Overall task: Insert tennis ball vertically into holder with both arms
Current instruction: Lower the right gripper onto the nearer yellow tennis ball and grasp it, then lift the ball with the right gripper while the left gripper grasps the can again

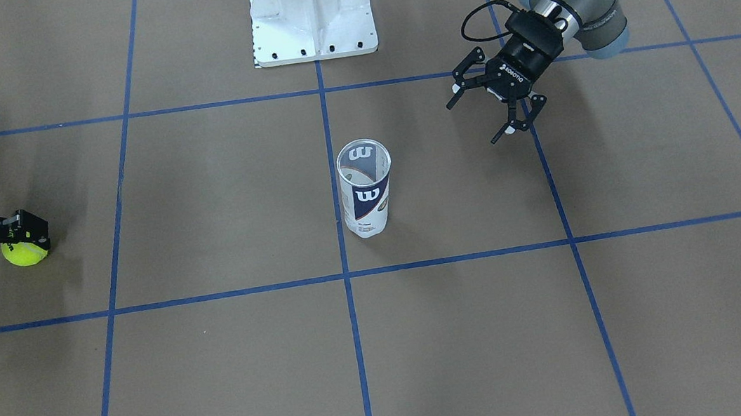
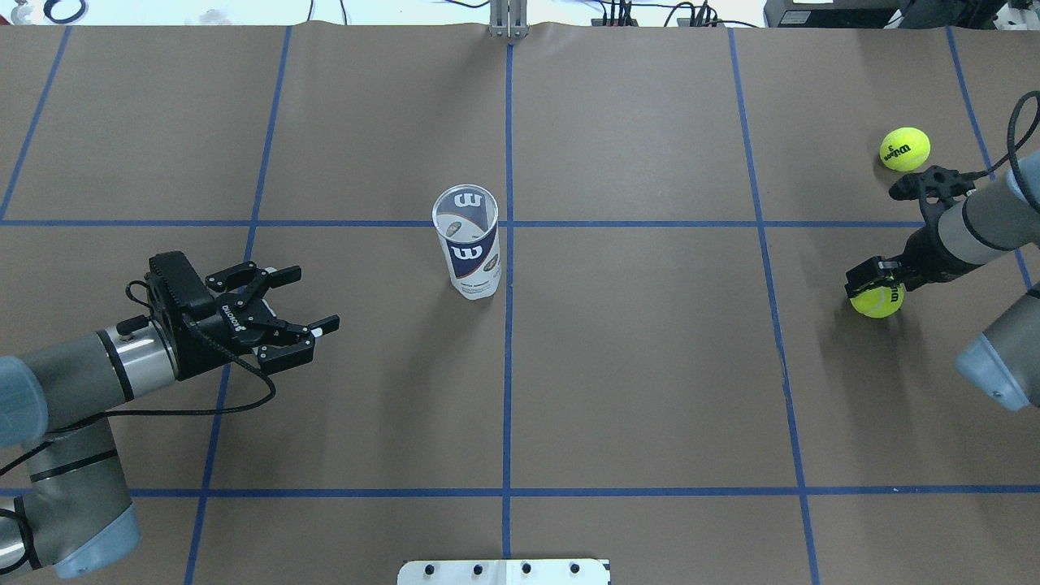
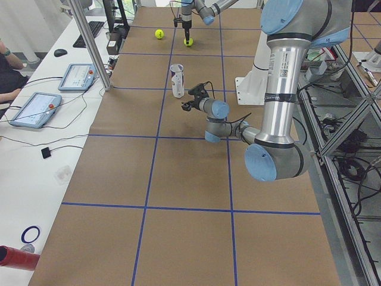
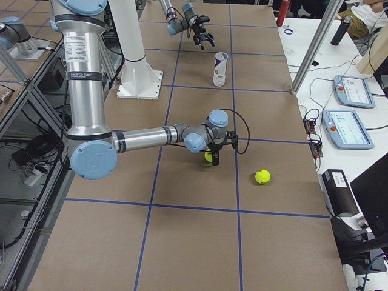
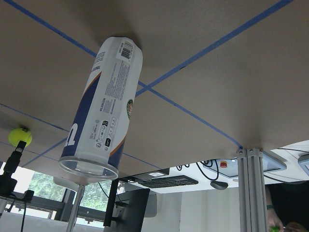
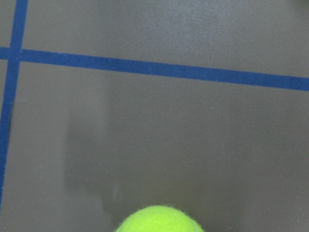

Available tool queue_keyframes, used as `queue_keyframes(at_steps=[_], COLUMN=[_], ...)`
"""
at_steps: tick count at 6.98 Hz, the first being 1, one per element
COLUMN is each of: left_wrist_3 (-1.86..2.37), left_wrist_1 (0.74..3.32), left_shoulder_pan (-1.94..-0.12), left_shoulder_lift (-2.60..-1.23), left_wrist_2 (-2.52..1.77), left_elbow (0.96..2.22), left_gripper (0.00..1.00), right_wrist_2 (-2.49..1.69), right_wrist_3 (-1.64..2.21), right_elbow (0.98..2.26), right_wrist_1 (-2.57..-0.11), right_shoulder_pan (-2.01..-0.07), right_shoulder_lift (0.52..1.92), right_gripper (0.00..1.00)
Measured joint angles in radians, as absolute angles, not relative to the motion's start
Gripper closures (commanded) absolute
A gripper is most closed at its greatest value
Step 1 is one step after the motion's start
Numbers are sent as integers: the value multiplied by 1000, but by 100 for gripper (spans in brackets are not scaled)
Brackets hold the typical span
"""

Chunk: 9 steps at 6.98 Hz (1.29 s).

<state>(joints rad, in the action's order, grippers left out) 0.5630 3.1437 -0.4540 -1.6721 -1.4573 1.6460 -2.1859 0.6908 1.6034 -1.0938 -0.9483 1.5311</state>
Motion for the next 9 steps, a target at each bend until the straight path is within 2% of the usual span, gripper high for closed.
queue_keyframes(at_steps=[1, 2, 3, 4, 7, 9], left_wrist_3=[563, 563, 563, 563, 564, 571], left_wrist_1=[3138, 3136, 3136, 3136, 3135, 3134], left_shoulder_pan=[-454, -454, -454, -454, -454, -453], left_shoulder_lift=[-1676, -1679, -1679, -1680, -1681, -1712], left_wrist_2=[-1457, -1457, -1457, -1457, -1457, -1457], left_elbow=[1646, 1646, 1645, 1645, 1642, 1611], left_gripper=[1, 1, 1, 1, 1, 1], right_wrist_2=[-2190, -2194, -2197, -2198, -2227, -2343], right_wrist_3=[688, 686, 687, 688, 689, 690], right_elbow=[1605, 1609, 1614, 1619, 1670, 1698], right_wrist_1=[-1095, -1095, -1095, -1095, -1100, -1104], right_shoulder_pan=[-948, -948, -947, -947, -961, -1044], right_shoulder_lift=[1532, 1534, 1536, 1537, 1538, 1509], right_gripper=[1, 15, 67, 100, 100, 100])
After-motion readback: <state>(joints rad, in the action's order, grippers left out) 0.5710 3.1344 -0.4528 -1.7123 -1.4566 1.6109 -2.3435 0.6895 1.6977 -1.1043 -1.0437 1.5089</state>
